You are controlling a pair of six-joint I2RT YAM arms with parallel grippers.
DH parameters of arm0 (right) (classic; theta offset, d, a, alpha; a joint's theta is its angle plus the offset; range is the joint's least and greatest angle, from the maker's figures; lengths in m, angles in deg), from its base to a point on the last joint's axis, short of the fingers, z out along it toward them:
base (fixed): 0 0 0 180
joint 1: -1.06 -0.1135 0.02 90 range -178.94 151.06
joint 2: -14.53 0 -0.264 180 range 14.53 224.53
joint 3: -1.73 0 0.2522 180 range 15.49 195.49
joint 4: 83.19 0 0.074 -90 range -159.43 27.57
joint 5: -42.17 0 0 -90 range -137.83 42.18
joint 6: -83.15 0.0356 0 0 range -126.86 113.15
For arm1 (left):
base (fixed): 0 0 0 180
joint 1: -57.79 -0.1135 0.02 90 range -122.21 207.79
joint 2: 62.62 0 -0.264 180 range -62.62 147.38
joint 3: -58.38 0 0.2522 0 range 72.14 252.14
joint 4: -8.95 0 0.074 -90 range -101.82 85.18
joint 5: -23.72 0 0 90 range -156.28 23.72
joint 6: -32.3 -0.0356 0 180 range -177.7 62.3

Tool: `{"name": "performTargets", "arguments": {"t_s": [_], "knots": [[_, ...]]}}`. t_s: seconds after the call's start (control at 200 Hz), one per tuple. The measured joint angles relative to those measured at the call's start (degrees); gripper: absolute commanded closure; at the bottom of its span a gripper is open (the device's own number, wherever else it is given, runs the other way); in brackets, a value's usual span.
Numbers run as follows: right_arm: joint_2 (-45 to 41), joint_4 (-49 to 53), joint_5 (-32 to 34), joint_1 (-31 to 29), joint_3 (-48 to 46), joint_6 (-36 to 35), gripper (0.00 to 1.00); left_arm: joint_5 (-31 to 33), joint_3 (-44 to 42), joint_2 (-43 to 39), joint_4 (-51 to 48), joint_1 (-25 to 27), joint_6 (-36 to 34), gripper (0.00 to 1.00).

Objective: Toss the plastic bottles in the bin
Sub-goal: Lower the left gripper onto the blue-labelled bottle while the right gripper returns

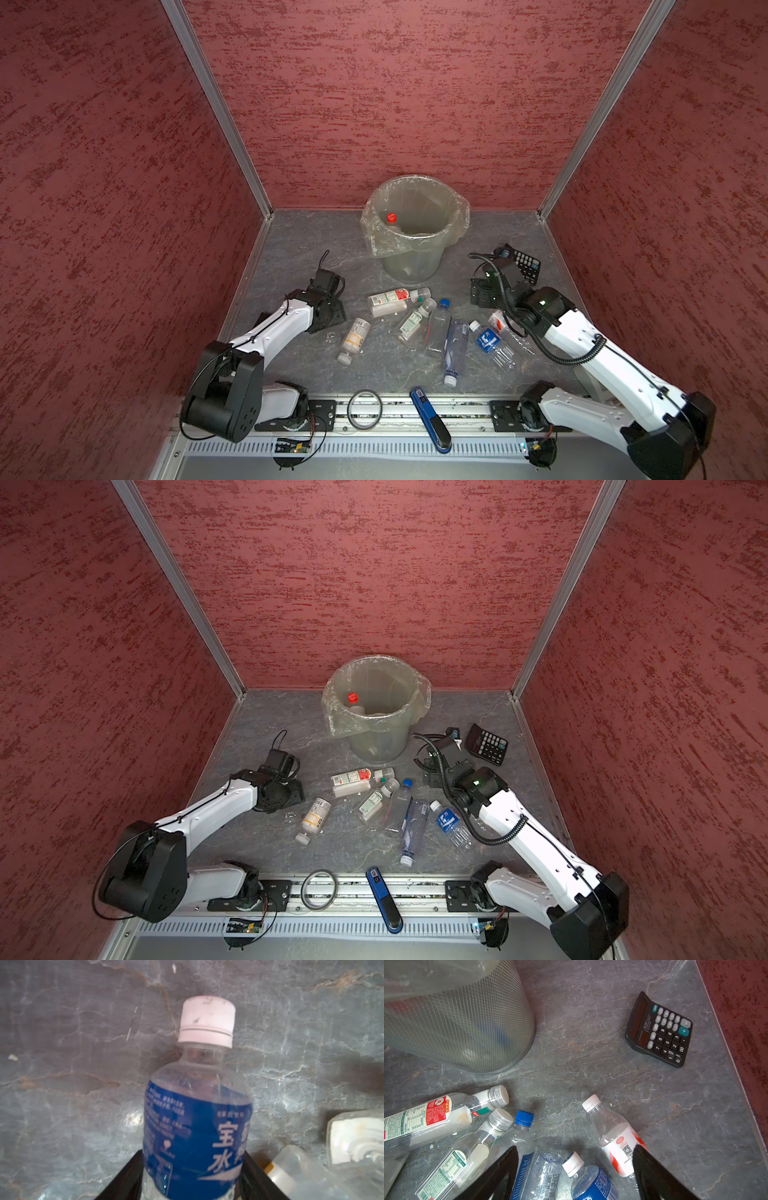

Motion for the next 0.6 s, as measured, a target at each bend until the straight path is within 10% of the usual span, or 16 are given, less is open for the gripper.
{"name": "performTargets", "arguments": {"t_s": [0.601], "knots": [[1.2,-0.2,-2.5,0.0,-1.6,0.4,0.13,-10.4,0.4,2.6,3.8,-3.6,-2.6,0.46]]}}
